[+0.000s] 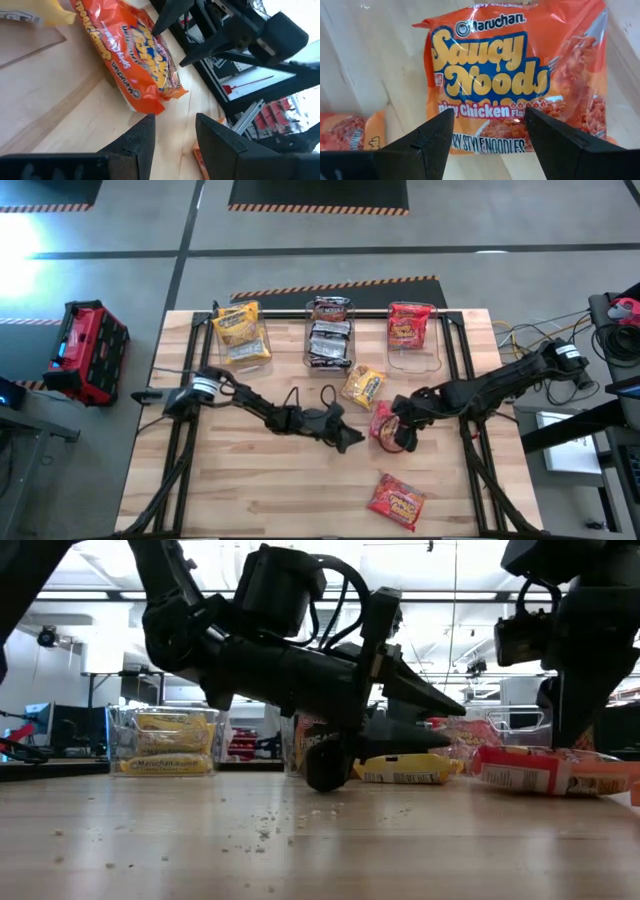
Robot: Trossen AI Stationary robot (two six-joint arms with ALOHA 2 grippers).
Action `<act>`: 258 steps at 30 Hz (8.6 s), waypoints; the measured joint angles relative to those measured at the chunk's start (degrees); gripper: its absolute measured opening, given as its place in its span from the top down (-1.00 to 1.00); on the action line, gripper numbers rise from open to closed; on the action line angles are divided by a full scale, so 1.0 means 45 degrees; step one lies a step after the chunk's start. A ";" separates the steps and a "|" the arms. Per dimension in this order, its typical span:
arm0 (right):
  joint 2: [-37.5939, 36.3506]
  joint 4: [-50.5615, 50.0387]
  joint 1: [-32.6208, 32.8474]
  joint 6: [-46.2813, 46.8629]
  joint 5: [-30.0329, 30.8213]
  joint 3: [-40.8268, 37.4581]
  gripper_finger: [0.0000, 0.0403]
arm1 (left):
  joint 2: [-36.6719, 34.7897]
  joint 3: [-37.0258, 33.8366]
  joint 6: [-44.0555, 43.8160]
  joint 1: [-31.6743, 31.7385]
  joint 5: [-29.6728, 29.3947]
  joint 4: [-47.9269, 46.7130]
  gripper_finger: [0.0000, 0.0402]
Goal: Sort Maruchan noodles
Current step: Put the orange noodle pack into the right transparent bin
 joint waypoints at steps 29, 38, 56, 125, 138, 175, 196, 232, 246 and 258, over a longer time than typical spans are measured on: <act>0.0029 0.0737 0.0025 -0.1999 0.0472 -0.0477 -0.09 | -0.0063 0.1517 0.0896 0.0890 0.0899 -0.3268 0.01; 0.0039 0.0886 0.0025 -0.2845 0.0434 -0.0481 -0.09 | -0.0073 0.2423 0.1325 0.0898 0.0579 -0.4927 0.02; 0.1578 0.1890 0.0025 -0.4106 0.0789 -0.0496 -0.09 | 0.0039 0.2156 0.0076 0.1196 0.0932 -0.4825 0.02; 0.2155 0.2546 0.0029 -0.4605 0.0597 -0.0396 -0.09 | 0.0498 0.4911 0.0839 0.1706 0.3138 -0.9488 0.33; -0.0827 0.0692 0.0025 -0.3655 0.0688 -0.0311 -0.09 | 0.0326 0.4949 0.1696 0.1726 0.3257 -0.9317 0.41; -0.2161 0.0781 -0.0073 -0.0405 0.0136 -0.0277 -0.09 | 0.0262 0.6023 0.9271 0.1642 0.4862 -0.9837 0.51; -0.1953 0.1850 -0.0068 -0.2148 -0.1023 -0.0428 -0.09 | 0.0262 0.6023 0.9786 0.1248 0.5265 -0.9604 0.61; 0.1050 0.4836 -0.0068 -0.3789 -0.4413 -0.0428 -0.02 | 0.0262 0.6037 0.9932 0.1250 0.5698 -0.8822 0.61; 0.1056 0.4937 -0.0063 -0.3881 -0.4463 -0.0423 0.49 | 0.0226 0.6047 0.9397 0.1250 0.5712 -0.8775 0.61; 0.1049 0.4787 -0.0068 -0.3746 -0.4788 -0.0423 0.48 | -0.0812 0.6057 0.9840 0.1274 0.5937 -0.9741 0.35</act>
